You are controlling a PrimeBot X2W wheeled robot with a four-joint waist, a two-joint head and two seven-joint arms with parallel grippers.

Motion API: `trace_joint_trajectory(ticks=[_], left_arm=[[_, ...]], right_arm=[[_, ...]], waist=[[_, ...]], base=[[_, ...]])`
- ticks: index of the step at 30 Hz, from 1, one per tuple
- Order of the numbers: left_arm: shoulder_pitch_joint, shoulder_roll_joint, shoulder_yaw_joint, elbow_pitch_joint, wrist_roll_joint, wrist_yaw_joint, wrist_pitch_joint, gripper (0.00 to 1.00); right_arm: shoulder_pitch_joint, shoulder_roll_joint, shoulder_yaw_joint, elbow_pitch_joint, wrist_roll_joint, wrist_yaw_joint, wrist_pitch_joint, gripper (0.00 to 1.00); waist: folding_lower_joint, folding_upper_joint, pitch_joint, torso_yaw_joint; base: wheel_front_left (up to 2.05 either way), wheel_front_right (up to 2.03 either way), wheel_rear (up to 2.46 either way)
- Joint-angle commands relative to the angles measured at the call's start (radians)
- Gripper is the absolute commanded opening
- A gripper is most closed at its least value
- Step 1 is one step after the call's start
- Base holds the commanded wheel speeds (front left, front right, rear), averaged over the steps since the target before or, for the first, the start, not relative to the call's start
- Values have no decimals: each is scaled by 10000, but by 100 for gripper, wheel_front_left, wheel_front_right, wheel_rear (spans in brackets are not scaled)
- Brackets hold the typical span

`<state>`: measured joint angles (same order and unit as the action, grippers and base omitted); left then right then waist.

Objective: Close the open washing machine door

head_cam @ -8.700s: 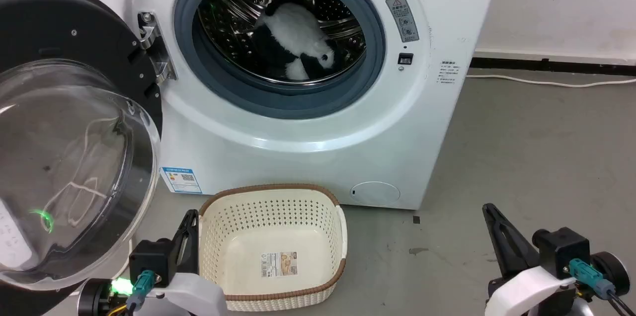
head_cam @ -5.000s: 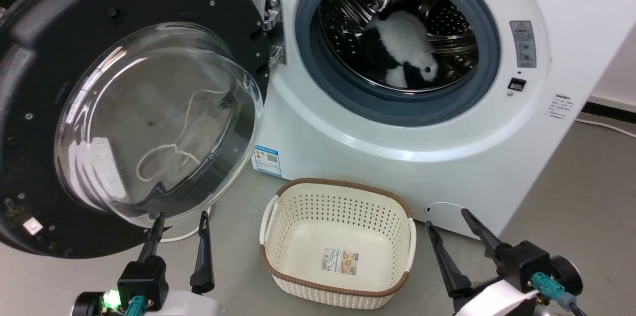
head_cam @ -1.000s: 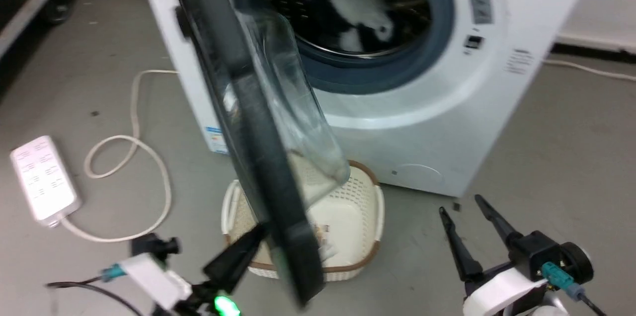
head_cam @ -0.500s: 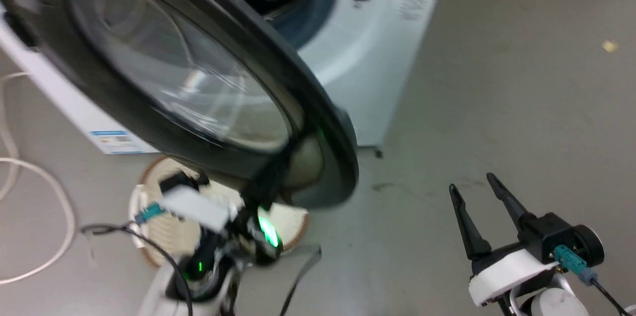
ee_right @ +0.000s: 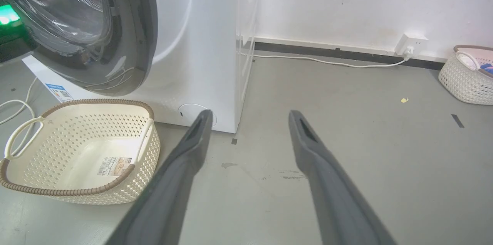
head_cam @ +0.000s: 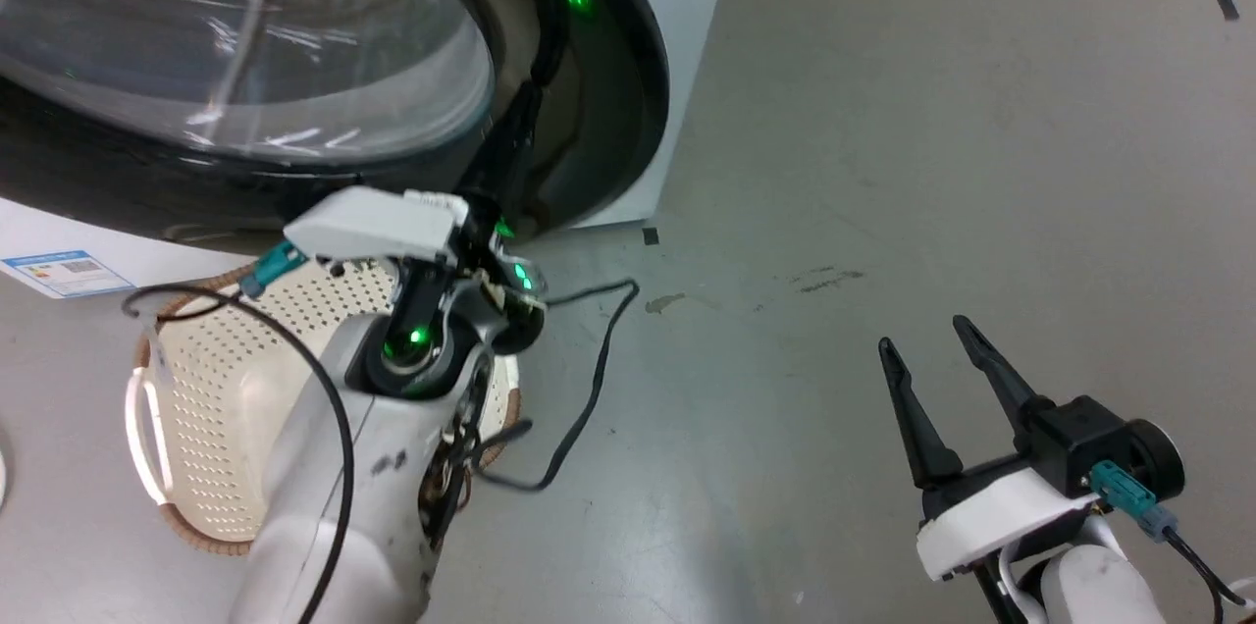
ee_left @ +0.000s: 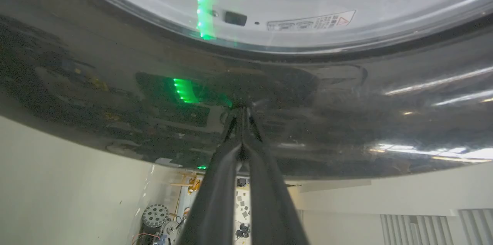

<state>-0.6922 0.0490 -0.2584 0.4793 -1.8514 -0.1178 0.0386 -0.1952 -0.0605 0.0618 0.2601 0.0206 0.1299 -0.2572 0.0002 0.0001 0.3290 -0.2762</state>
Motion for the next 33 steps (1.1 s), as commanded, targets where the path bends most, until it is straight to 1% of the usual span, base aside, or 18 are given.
trace_joint_trajectory(ticks=[1, 4, 7, 10, 12, 13, 14, 15, 18, 20, 21, 23, 24, 27, 30, 33], left_arm=[[-211, 13, -39, 143, -65, -86, -94, 0], [-468, 13, -125, 490, -137, -114, -239, 0], [-372, 13, -217, 419, -10, -123, -257, 0], [109, 45, -340, 19, 507, -125, -285, 0], [673, 240, -480, -545, 1136, -126, -414, 0], [1058, 329, -539, -921, 1381, -126, -459, 16], [1478, 456, -615, -1294, 1650, -126, -515, 53], [1898, 649, -714, -1650, 2022, -126, -645, 100], [3061, 1447, -1107, -2494, 3560, -127, -1454, 100], [3671, 2115, -1452, -2865, 5022, -127, -2350, 100], [3932, 2406, -1642, -2951, 5794, -127, -2637, 100], [4429, 2789, -1756, -2967, 7255, -123, -2922, 100], [4646, 2868, -1651, -2944, 7960, -22, -2973, 100], [5224, 2709, -587, -3398, 10409, 604, -2997, 100], [5979, 2308, 341, -4129, 12522, 855, -3000, 100], [6660, 1856, 1118, -4748, 14120, 974, -3001, 100]], right_arm=[[-212, 63, 21, -48, 84, 8, -43, 100], [-253, 77, 45, -120, 98, 8, -44, 100], [-196, 84, 14, -225, 102, 8, -44, 100], [-84, 87, -7, -336, 89, 8, -44, 100], [7, 88, 19, -392, 87, 8, -44, 100], [59, 88, 19, -427, 116, 8, -44, 100], [123, 90, -20, -466, 220, 8, -44, 100], [190, 91, -63, -508, 370, 8, -44, 100], [396, 93, -54, -666, 525, 8, -45, 100], [548, 92, -30, -775, 524, 8, -45, 100], [632, 84, -31, -824, 506, 8, -45, 100], [813, 60, -29, -908, 429, 8, -45, 100], [904, 61, -32, -940, 414, 8, -45, 100], [1131, 63, -13, -1043, 357, 8, -45, 100], [1293, 64, -6, -1144, 287, 8, -45, 100], [1419, 66, -84, -1233, 259, 8, -45, 100]], waist=[[-2, -1, 25, -6], [-2, -1, -40, 106], [-2, -1, -206, 352], [-2, -1, -500, 667], [-2, -1, -785, 846], [-2, -1, -927, 939], [-2, -1, -1079, 1063], [-2, -1, -1220, 1191], [-2, -1, -1675, 1582], [-2, -1, -1945, 1834], [-2, -1, -2082, 1969], [-2, -1, -2333, 2222], [-2, -1, -2442, 2338], [-2, -1, -2706, 2630], [-2, -1, -2873, 2807], [-2, -1, -2961, 2927]], base=[[0, 0, 0], [0, 0, 0], [0, 0, 0], [0, 0, 0], [0, 0, 0], [0, 0, 0], [0, 0, 0], [0, 0, 0], [0, 0, 0], [0, 0, 0], [0, 0, 0], [0, 0, 0], [0, 0, 0], [0, 0, 0], [0, 0, 0], [0, 0, 0]])
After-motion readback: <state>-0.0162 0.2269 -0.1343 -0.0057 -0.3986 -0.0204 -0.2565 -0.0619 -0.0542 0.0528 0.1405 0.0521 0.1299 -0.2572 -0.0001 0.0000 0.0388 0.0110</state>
